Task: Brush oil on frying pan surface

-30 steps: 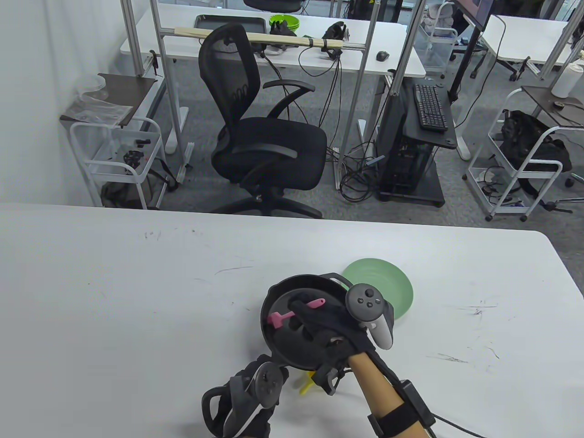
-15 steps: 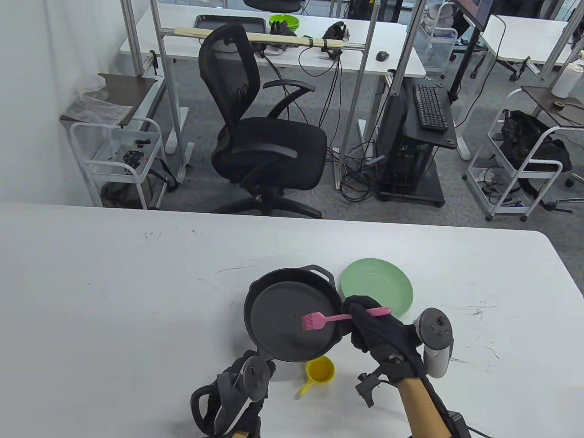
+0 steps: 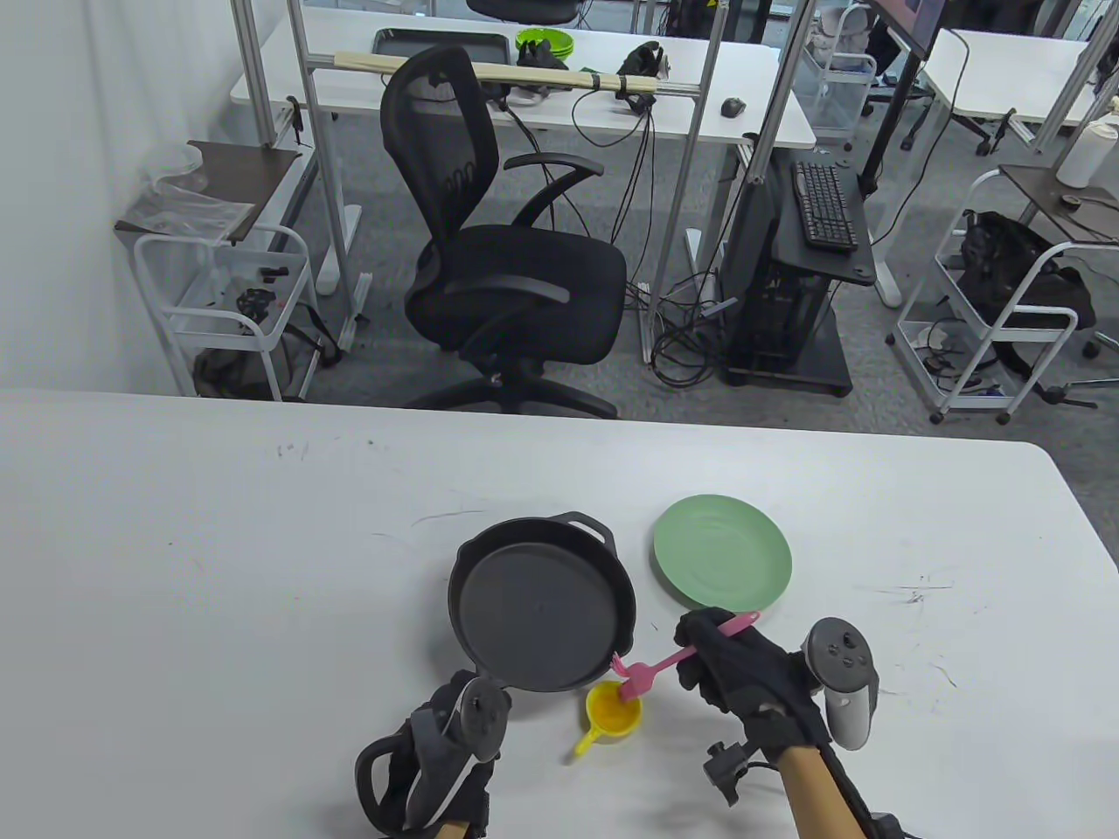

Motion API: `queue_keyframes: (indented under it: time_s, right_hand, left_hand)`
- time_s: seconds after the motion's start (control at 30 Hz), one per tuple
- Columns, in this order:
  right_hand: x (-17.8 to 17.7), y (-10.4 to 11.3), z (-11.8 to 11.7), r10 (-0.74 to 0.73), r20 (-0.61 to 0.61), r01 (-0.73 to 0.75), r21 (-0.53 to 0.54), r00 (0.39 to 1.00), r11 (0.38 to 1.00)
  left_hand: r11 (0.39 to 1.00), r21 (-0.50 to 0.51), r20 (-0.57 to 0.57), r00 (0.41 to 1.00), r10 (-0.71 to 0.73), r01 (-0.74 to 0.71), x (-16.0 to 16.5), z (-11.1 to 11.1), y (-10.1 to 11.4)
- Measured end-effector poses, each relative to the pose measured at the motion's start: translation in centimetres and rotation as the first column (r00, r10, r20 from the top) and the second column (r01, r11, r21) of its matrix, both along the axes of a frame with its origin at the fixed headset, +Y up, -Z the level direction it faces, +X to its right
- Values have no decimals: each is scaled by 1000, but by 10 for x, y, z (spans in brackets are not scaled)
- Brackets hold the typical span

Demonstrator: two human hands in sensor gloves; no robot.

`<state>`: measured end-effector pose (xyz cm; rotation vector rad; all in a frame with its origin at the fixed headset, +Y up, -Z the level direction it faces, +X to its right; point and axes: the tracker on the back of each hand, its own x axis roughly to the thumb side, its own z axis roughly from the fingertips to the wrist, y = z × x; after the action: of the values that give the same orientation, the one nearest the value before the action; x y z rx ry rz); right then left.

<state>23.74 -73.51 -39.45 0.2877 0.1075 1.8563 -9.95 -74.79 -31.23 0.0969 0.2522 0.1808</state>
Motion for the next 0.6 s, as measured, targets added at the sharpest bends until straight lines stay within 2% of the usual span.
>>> queue_keyframes:
  time_s: [0.13,0.6]
  right_hand:
    - [-2,1,1,10,-11,-10,7,1000,1000]
    - [-12,-17,-3,128,-35,-129,-47,991,991]
  left_hand:
    - [1000,4,-7,1000,20,-20,-2,0,1]
    - [1000,11,4,1000,23,-23,-1,0,1]
